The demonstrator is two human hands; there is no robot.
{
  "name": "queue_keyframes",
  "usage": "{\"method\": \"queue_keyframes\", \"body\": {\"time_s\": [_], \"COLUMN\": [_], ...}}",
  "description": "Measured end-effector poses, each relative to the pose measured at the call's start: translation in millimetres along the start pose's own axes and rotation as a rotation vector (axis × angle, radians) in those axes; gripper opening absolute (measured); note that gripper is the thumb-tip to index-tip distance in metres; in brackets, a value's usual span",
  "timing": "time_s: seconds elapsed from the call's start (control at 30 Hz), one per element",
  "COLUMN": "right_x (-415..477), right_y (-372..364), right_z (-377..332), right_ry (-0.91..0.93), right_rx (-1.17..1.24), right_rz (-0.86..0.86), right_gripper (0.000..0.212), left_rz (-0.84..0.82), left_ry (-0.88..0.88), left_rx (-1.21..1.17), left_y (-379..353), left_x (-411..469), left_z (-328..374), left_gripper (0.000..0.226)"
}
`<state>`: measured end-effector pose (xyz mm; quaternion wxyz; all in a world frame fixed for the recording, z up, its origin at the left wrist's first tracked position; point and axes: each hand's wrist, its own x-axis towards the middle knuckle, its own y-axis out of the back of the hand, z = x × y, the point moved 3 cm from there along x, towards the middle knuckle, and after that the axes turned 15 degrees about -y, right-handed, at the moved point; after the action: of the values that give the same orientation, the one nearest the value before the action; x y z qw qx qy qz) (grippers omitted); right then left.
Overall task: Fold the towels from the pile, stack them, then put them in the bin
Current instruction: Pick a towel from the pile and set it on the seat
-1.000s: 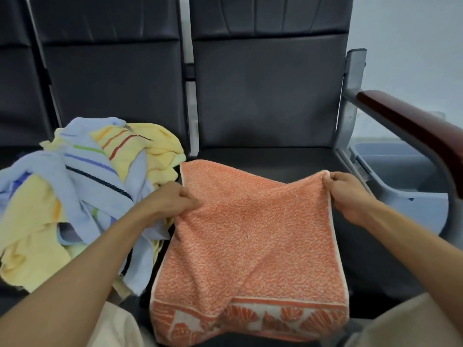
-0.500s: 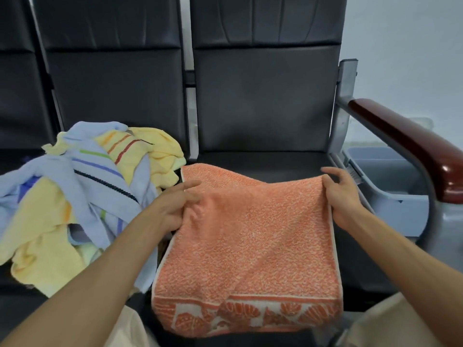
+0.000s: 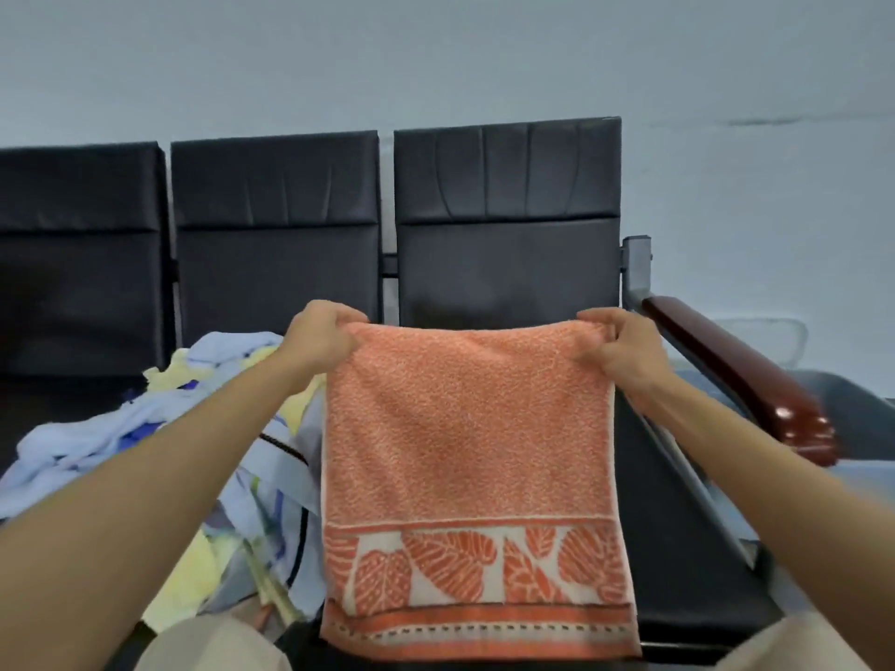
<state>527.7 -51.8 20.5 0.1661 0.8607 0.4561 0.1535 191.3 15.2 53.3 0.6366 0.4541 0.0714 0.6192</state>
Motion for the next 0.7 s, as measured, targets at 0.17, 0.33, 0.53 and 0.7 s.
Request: {"method": "queue_keyframes", "body": {"time_s": [0.17,0.33,0.53,0.7], "right_x": [-9,-12,-17,-24], "right_y": [36,69,89,95], "right_z": [-59,-93,-105,-105], "right_ry": [0.239,0.35,0.33,0.297], "right_rx": [-0.26,-0.254,-0.282,-0.244], "right_rz": [0.209,0.34,0.365,0.366], "right_gripper": [0.023,0.02,0.016,0.017], "left_rz": [0.032,0.095,0.034,-0.099], "left_ry": [-0.175,-0.264,-0.381,-0.398], "left_rx": [0.297,0.368,0.364,0.423], "left_y": [52,85,99,97], "left_x": [17,22,11,8], "left_z": [43,73,98,97], "left_gripper": [0.021,0.024,0.021,0.016]}}
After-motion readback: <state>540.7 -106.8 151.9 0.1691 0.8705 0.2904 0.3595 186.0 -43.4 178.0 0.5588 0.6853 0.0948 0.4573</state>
